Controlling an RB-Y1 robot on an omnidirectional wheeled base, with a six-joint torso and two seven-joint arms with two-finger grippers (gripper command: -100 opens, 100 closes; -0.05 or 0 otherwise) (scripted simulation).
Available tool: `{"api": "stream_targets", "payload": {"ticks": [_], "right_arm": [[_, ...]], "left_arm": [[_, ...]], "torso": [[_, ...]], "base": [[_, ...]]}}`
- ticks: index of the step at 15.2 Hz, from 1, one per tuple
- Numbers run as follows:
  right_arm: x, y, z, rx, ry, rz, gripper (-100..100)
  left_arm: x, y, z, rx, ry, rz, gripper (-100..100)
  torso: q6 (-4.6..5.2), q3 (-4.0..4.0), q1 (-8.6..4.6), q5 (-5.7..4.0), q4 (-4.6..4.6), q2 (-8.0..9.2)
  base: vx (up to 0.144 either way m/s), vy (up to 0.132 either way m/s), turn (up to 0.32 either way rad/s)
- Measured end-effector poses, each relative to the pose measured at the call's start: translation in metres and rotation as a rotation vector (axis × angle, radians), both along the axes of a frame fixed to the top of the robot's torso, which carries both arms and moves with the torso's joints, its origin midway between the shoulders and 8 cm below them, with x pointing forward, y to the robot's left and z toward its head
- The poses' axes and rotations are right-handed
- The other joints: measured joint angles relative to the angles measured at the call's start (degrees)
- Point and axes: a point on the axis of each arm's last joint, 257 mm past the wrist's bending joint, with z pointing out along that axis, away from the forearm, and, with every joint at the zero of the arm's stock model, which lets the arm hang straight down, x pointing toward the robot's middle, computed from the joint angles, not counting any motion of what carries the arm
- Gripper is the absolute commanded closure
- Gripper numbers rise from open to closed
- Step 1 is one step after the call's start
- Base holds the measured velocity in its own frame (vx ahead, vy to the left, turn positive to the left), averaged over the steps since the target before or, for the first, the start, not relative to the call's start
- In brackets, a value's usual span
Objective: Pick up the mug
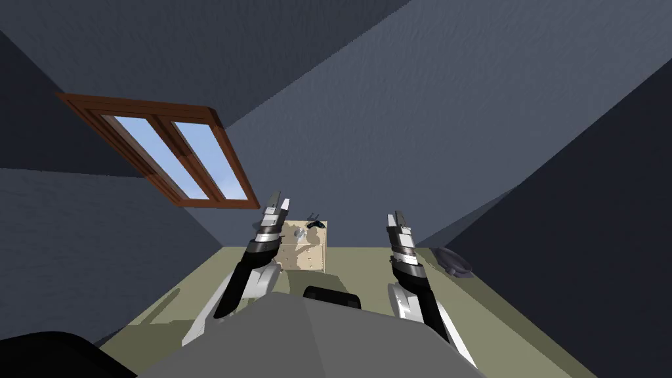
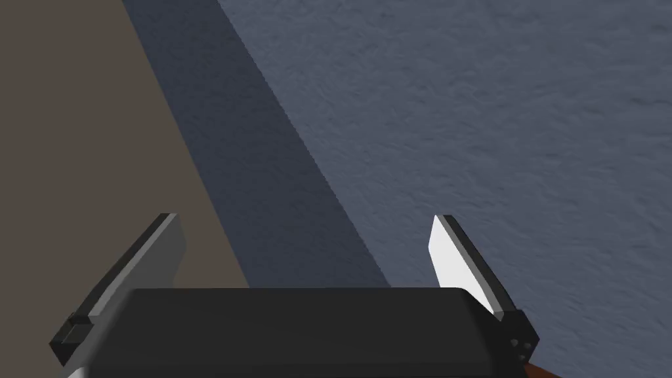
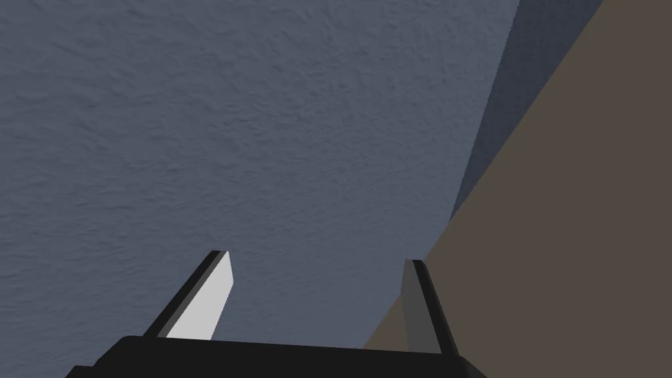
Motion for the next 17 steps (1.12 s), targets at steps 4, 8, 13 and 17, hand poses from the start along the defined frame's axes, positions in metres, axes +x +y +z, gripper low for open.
{"api": "stream_targets", "payload": {"ticks": [4,8,13,17], "right_arm": [[0.000,0.000,0.000,0.000,0.000,0.000,0],[0.000,0.000,0.000,0.000,0.000,0.000,0],[0.000,0.000,0.000,0.000,0.000,0.000,0],[0.000,0.000,0.000,0.000,0.000,0.000,0]], "left_arm": [[0.018,0.007,-0.023,0.056,0.097,-0.001,-100],[0.038,0.018,-0.058,0.086,0.211,0.021,-100],[0.054,0.040,-0.097,0.108,0.343,0.060,-100],[0.064,0.060,-0.130,0.117,0.446,0.093,-100]], "torso": [[0.02,-0.02,0.14,0.03,-0.01,-0.04],[0.01,-0.04,0.16,0.04,-0.02,-0.06],[0.03,-0.04,0.12,0.03,-0.02,-0.06],[0.00,-0.04,0.13,0.03,-0.01,-0.06]], "base": [[0.009,0.025,-0.154],[0.008,0.031,-0.107],[0.008,0.023,-0.129],[0.008,0.028,-0.112]]}}
